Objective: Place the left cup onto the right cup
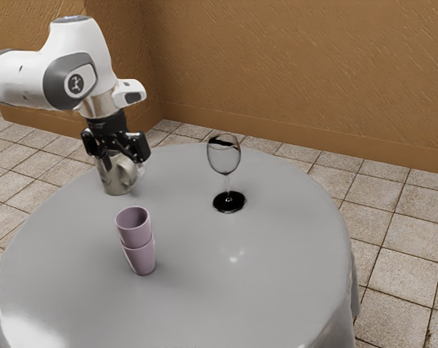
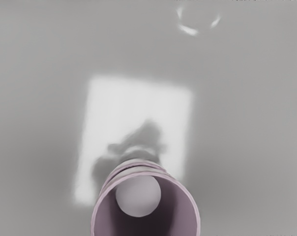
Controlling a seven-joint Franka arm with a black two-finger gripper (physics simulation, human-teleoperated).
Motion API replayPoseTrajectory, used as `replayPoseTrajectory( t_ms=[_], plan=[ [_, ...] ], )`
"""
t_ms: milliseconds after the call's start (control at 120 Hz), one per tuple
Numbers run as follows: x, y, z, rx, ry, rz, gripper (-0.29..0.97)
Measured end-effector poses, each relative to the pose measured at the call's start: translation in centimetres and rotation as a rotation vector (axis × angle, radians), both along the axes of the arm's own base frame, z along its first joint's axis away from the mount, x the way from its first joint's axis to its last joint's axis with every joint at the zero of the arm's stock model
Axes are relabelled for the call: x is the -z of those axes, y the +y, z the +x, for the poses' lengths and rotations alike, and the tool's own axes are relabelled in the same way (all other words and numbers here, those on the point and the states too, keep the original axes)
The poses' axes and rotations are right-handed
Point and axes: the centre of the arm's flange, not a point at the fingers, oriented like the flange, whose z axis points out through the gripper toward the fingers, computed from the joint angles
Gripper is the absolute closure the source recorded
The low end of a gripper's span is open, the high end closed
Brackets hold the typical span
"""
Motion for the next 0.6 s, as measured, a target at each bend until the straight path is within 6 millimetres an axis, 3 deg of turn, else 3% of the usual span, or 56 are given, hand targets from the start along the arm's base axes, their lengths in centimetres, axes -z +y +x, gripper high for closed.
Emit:
replayPoseTrajectory(
  t_ms=[192, 375, 600],
  plan=[
    [-3.1, -0.7, 2.4, 0.049, 0.015, 0.003, 0.03],
    [-6.7, -0.5, 3.2, 0.086, 0.015, 0.031, 0.01],
    [-8.2, 0.0, 3.4, 0.124, 0.051, 0.054, 0.0]
  ],
)
